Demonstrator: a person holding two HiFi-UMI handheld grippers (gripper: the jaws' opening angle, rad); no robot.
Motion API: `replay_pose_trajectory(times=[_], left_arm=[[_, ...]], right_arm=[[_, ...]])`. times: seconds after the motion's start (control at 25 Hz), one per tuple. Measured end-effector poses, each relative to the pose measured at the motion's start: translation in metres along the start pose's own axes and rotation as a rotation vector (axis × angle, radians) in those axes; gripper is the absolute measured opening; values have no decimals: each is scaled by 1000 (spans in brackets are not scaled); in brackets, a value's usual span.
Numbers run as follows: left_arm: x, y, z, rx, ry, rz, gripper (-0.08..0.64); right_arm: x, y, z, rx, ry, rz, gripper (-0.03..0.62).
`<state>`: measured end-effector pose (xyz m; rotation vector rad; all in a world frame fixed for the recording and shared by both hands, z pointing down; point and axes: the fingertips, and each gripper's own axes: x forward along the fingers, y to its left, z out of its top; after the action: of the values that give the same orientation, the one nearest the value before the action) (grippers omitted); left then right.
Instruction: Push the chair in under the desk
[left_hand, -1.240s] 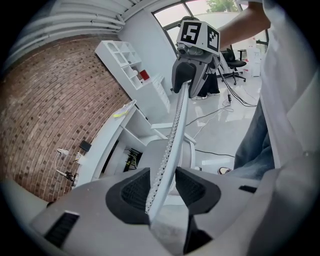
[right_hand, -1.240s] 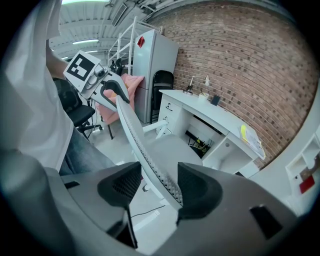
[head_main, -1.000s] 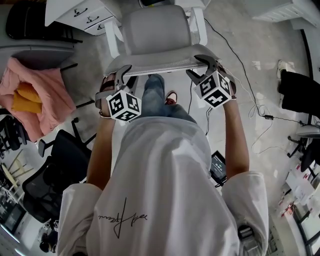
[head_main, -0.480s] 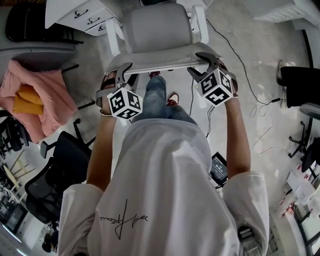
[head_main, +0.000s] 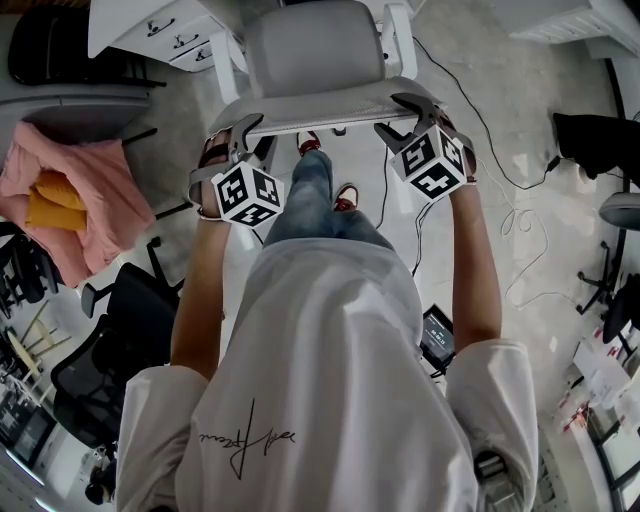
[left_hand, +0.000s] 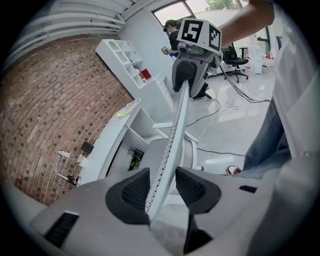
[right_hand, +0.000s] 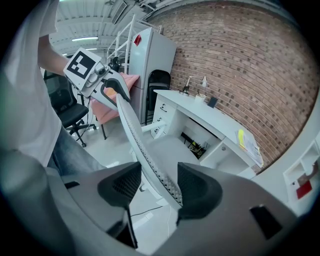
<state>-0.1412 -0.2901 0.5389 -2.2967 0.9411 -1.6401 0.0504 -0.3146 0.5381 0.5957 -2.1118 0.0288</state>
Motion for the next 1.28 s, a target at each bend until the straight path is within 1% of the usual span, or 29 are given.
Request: replay_pose_trajectory(times=[0.52, 0.72, 1.0, 1.2, 1.28], left_arm=[[4, 5, 2, 14, -20, 6, 156], [1, 5, 0, 13, -29, 28, 157], [3, 6, 0, -3, -22, 50, 163], [1, 5, -3, 28, 0, 56, 161], [0, 4, -2, 21, 4, 59, 161]], right_arm=[[3, -5, 1, 10, 14, 2, 245], [3, -3, 3, 24, 29, 4, 247], [3, -3, 3, 14, 15, -77, 242], [2, 0, 3, -4, 22, -105, 235], [0, 1, 3, -6, 20, -110, 235]])
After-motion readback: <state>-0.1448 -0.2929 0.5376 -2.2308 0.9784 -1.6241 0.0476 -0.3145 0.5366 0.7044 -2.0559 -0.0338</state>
